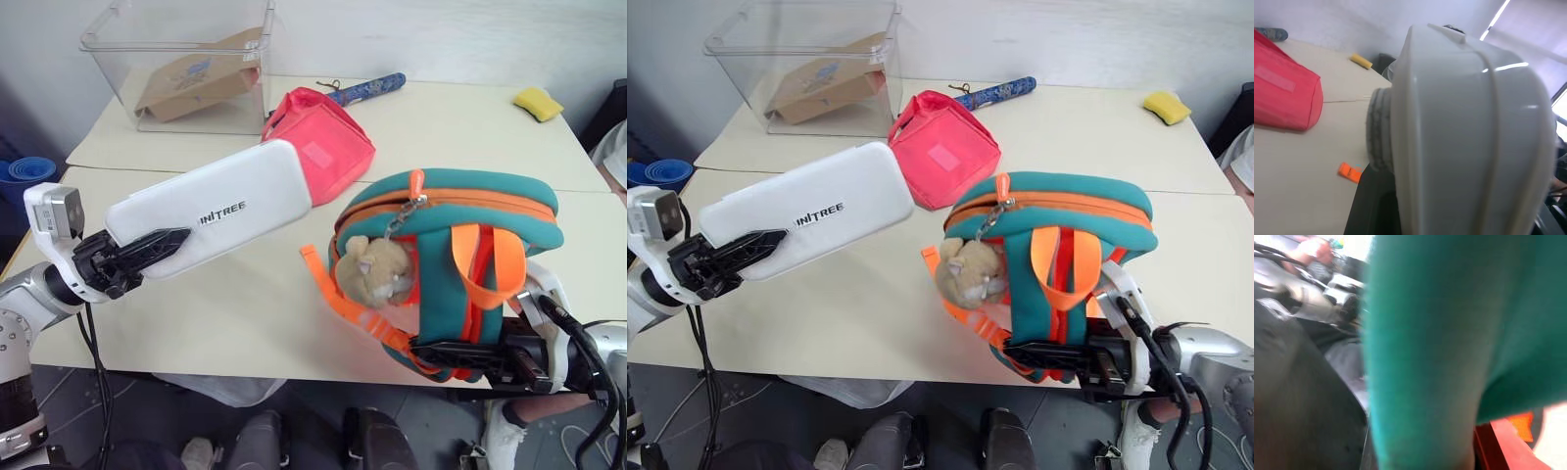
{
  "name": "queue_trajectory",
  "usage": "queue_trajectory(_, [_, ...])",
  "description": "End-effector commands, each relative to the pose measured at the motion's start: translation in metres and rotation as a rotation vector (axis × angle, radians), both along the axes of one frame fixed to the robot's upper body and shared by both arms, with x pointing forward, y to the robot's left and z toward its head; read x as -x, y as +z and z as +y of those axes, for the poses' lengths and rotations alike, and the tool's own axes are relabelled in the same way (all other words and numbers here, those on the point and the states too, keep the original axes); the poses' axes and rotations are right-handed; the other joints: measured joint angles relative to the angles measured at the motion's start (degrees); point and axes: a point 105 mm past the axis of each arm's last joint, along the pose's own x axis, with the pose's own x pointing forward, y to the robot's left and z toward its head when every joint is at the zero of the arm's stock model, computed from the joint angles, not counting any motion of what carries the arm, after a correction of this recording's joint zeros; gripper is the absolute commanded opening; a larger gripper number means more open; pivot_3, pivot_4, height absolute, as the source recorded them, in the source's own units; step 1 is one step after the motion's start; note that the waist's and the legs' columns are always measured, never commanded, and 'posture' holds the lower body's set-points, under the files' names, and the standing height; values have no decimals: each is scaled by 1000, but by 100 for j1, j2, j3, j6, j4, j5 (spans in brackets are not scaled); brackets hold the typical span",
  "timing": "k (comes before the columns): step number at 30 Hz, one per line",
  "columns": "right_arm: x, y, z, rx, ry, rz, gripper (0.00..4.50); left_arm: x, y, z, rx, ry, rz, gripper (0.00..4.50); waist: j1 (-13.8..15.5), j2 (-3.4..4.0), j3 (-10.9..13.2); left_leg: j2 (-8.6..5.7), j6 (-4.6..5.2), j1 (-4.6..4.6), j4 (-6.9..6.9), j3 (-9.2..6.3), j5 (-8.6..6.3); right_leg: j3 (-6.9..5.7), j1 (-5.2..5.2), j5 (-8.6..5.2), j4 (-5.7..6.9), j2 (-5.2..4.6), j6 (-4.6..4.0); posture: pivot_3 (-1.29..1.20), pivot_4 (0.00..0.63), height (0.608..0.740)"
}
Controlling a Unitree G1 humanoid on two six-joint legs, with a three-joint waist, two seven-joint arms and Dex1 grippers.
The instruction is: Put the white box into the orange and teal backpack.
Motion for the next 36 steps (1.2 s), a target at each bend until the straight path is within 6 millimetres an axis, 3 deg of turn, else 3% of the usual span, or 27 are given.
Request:
queue_trajectory(1, [-3, -3, -9, 45, -19, -27, 68, 6, 18, -26, 2, -92, -136, 1212, 67, 0, 0, -3, 3, 0, 1, 2, 2, 4, -1, 4, -1, -1, 7, 0, 150, 740])
queue_trajectory(6, [-18, 0, -19, 54, -72, -103, 68, 2, 16, -64, -99, -196, -239, 1212, 87, -3, 0, -3, -2, 1, 0, 8, 5, 11, -4, 6, 1, 7, 11, 0, 150, 740])
queue_trajectory(13, [-23, 4, -17, 60, -39, -132, 68, -38, 4, -93, -383, -128, -371, 1212, 90, -6, 2, -4, -2, 0, 0, 14, 13, 6, -5, 6, 3, 29, 11, 0, 150, 740])
queue_trajectory(17, [-27, 8, -18, 59, -48, -149, 68, -54, -10, -109, -632, -159, -388, 1212, 102, -14, 7, -11, 5, -4, 6, 14, 15, 2, -4, 8, 1, 29, 14, 0, 150, 740])
queue_trajectory(19, [-30, 9, -18, 56, -52, -160, 68, -56, -10, -119, -676, -203, -377, 1212, 103, -14, 7, -13, 8, -4, 5, 13, 15, 3, -4, 8, 2, 26, 15, 0, 150, 740])
queue_trajectory(23, [-34, 11, -10, 32, -46, -187, 68, -67, 5, -172, -599, -256, -393, 1212, 143, -14, 7, -15, 16, -7, 8, 7, 19, -4, 2, 9, 6, 24, 17, 0, 150, 740])
queue_trajectory(27, [-37, 11, -2, 17, -37, -204, 68, -76, 2, -214, -619, -259, -442, 1212, 135, -16, 8, -16, 22, -27, 20, 6, 21, -11, -8, 16, 11, 26, 30, 0, 150, 740])
queue_trajectory(29, [-40, 9, 2, 34, -38, -236, 68, -65, -4, -254, -590, -328, -480, 1212, 123, -17, 8, -15, 22, -28, 19, 6, 21, -23, -8, 16, 9, 29, 30, 0, 150, 740])
queue_trajectory(32, [-45, 10, -1, 46, -54, -262, 68, -59, -10, -277, -554, -353, -487, 1212, 122, -18, 9, -20, 26, -32, 23, 6, 23, -51, -8, 17, 9, 26, 31, 0, 150, 740])
queue_trajectory(36, [-47, 13, -1, 38, -80, -287, 0, -67, -9, -264, -502, -322, -480, 2538, 69, -17, 9, -12, 24, -36, 29, 3, 24, -50, -11, 17, 7, 21, 31, 0, 150, 740])
